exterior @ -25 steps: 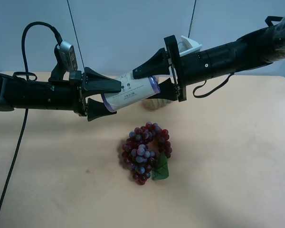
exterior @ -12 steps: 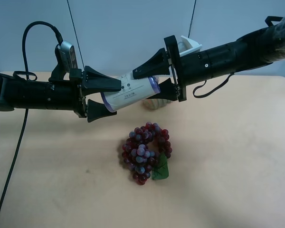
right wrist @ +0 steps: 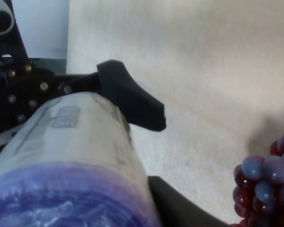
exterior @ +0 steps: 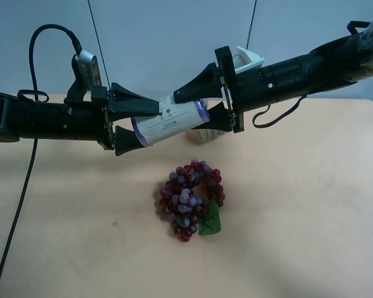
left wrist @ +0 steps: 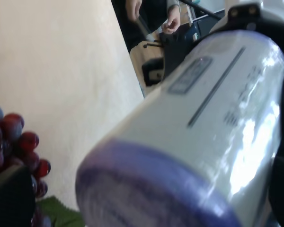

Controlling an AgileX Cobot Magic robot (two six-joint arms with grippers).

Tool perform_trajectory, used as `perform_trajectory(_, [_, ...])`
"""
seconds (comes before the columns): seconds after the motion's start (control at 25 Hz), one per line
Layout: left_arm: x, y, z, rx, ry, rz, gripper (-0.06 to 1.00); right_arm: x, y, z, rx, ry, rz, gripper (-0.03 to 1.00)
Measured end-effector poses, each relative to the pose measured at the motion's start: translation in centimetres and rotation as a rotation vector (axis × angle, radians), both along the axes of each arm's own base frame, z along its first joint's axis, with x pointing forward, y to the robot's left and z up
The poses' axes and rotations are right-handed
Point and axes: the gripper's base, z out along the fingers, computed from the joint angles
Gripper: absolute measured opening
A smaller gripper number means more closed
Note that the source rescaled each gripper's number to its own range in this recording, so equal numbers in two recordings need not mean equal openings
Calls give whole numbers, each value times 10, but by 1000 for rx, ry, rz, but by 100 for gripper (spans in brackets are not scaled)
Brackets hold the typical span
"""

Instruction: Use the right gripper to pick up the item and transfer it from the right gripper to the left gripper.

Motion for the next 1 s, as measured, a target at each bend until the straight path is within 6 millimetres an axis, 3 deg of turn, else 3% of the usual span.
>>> perform_trajectory(0.6, [4, 0, 5, -10, 3, 10, 99, 5, -7, 2, 19, -28, -30, 1])
perform_trajectory(0.8, [4, 0, 7, -12, 2, 11, 86, 5, -7, 2, 18, -38, -26, 1])
perform_trajectory(1.0, [3, -1, 16, -17, -20, 10, 83, 5, -7, 2, 18, -38, -26, 1])
